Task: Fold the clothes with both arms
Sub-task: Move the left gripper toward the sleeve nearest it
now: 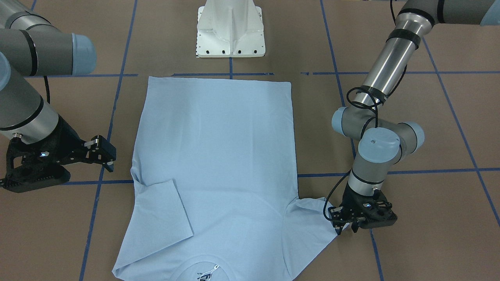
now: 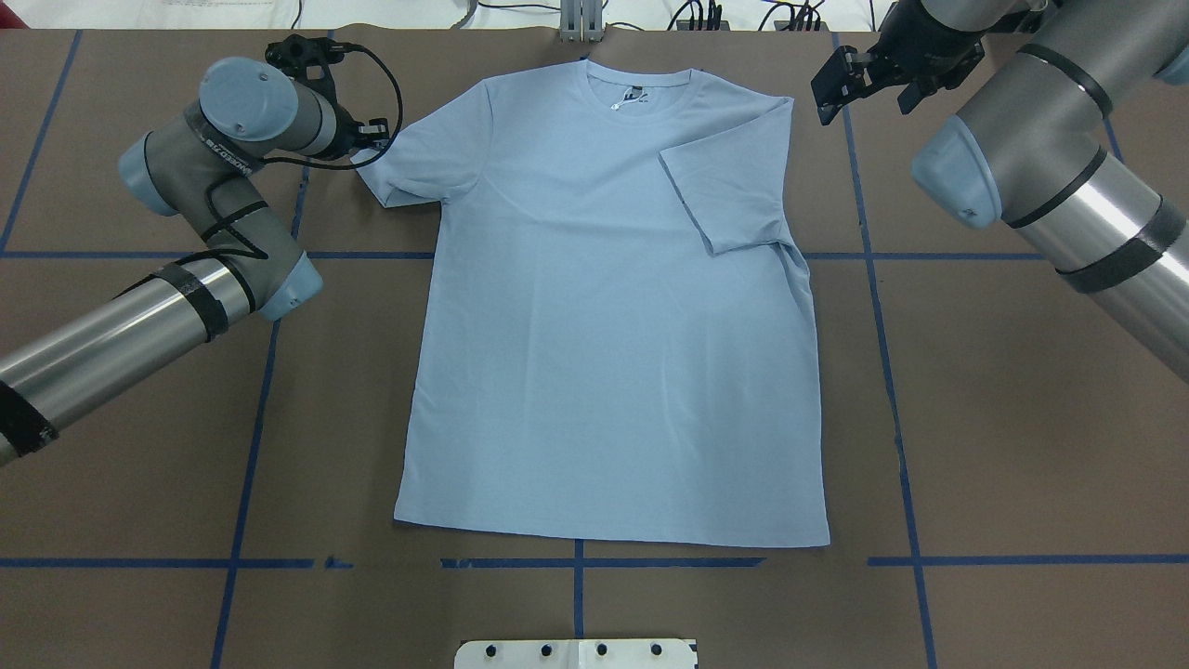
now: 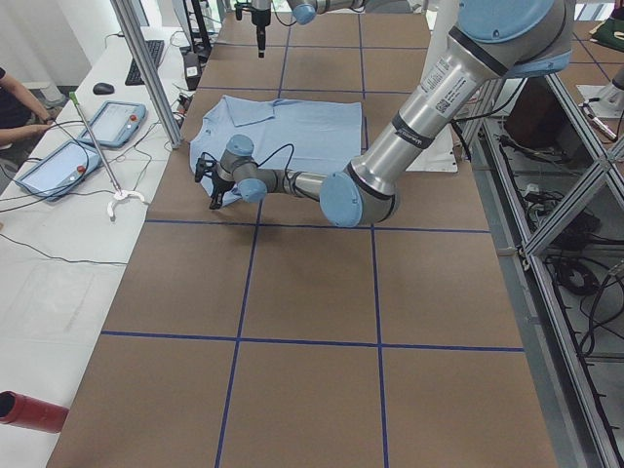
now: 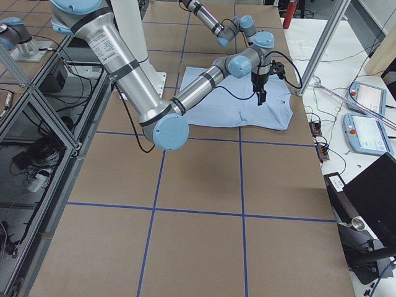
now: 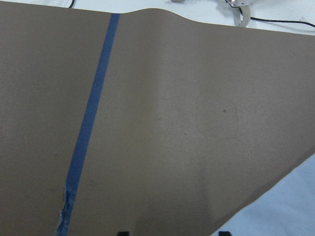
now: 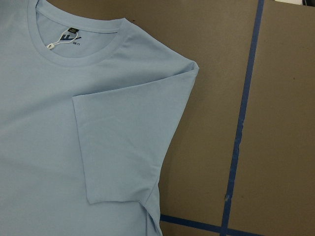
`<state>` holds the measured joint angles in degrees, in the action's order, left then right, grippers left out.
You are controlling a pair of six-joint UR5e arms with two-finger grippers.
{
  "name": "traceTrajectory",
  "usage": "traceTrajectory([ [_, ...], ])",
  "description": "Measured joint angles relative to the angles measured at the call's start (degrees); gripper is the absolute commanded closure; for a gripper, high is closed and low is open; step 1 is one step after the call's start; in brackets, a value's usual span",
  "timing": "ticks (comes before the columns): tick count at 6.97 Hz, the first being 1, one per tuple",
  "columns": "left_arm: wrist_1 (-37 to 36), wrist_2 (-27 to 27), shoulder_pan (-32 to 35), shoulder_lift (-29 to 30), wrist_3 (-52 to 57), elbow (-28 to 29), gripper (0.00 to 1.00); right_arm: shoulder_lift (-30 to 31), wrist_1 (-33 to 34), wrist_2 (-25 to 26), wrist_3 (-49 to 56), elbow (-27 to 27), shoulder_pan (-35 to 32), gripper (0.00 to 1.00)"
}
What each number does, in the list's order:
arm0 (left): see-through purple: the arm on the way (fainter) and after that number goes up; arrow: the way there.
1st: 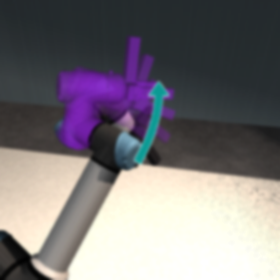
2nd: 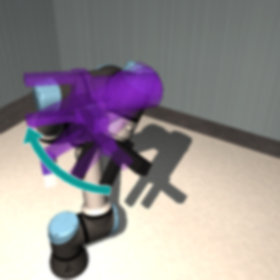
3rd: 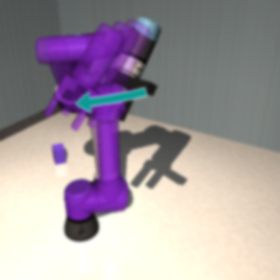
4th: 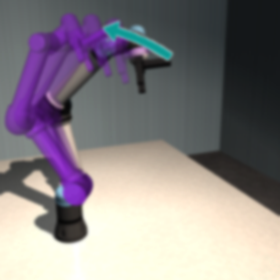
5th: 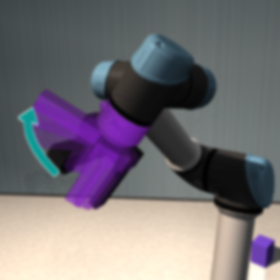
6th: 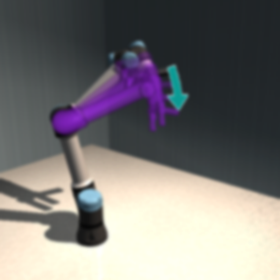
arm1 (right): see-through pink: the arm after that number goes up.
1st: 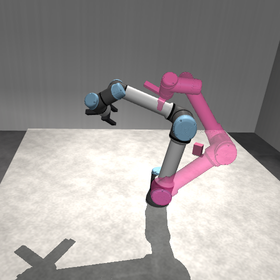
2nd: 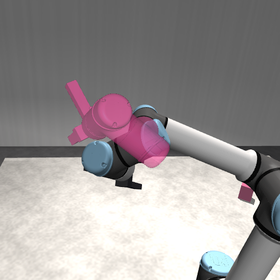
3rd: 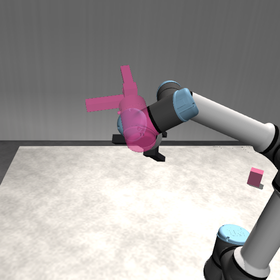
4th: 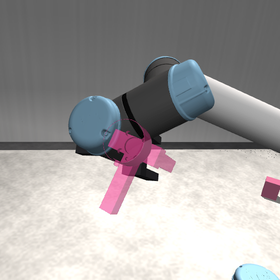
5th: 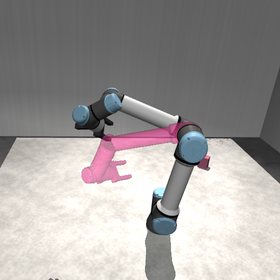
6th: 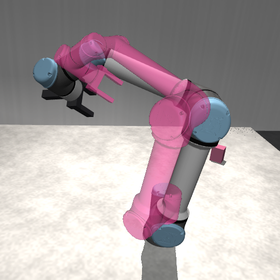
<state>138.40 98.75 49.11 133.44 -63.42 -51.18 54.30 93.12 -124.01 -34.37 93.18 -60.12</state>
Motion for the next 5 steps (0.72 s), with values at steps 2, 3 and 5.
traceTrajectory([
  [2, -0.05, 0.04, -0.51, -0.13, 0.14, -0.19, 0.50, 0.01, -0.02, 0.00, 0.00, -0.07, 0.12, 0.00],
  [3, -0.12, 0.13, -0.60, -0.15, 0.19, -0.33, 0.62, 0.02, -0.04, 0.00, 0.00, -0.12, 0.21, 0.00],
  [5, -2.08, 0.83, -0.69, -0.13, 0.18, -2.31, 1.00, 0.02, -0.14, 0.00, 0.00, -0.61, 0.41, 0.00],
])
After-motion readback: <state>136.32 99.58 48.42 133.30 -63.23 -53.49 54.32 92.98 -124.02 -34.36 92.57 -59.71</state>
